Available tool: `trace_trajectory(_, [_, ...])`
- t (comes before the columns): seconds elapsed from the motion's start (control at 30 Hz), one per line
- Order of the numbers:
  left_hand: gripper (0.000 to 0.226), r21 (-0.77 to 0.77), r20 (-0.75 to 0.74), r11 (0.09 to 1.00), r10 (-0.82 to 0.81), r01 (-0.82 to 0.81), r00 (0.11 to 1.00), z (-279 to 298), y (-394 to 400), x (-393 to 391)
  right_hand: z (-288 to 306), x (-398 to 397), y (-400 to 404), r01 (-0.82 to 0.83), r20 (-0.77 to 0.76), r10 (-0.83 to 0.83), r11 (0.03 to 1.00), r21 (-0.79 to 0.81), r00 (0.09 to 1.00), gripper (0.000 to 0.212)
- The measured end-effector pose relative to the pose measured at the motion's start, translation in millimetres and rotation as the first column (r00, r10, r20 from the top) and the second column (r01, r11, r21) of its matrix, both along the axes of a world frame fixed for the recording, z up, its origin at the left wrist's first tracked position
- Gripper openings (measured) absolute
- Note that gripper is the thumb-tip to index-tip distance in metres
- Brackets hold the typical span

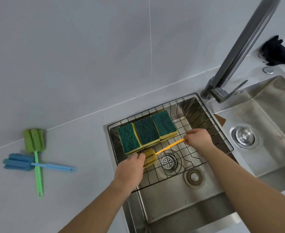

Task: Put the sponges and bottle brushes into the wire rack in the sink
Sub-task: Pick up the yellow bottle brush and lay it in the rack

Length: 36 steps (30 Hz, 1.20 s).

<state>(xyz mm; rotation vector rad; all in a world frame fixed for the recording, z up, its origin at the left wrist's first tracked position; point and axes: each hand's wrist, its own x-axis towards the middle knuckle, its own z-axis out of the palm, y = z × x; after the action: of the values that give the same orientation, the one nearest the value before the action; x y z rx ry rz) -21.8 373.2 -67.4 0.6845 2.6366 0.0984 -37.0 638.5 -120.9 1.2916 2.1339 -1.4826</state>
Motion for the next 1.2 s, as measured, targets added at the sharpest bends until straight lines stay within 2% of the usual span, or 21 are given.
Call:
trace_trajectory(0.23, [0.026, 0.017, -0.017, 1.000, 0.001, 0.000, 1.000, -15.1, -3.2, -8.8, -4.9, -3.8, 5.4, -0.177, 0.054, 0.172, 0.978, 0.110, 0.984, 0.026])
trace_trajectory(0.47, [0.028, 0.115, -0.051, 0.991, -0.065, 0.070, 0.997, -25.8, -5.0, -2.9, -4.2, -8.9, 3.3, -0.425, 0.092, 0.415, 0.875, 0.233, 0.905, 0.024])
trace_trajectory(0.63, [0.022, 0.109, 0.018, 0.990, -0.088, 0.085, 0.996, -32.4, -1.9, 0.3, -4.3, -6.8, 3.4, -0.508, 0.139, 0.490, 0.805, 0.305, 0.861, 0.025])
trace_trajectory(0.8, [0.026, 0.102, -0.002, 0.993, -0.065, 0.065, 0.998, -31.1, -2.3, -1.8, -8.7, -4.2, 2.9, -0.577, 0.149, 0.573, 0.706, 0.411, 0.806, 0.027])
trace_trajectory(0.93, [0.027, 0.105, -0.002, 0.993, -0.052, 0.052, 0.999, -30.4, -3.7, -0.3, -6.6, -3.9, 2.3, -0.635, 0.180, 0.627, 0.647, 0.421, 0.758, 0.028])
trace_trajectory(1.2, [0.032, 0.155, 0.029, 0.988, -0.017, 0.012, 0.999, -21.8, -4.9, 4.7, 11.4, -0.8, 3.4, -0.667, 0.216, 0.640, 0.639, 0.382, 0.737, 0.034])
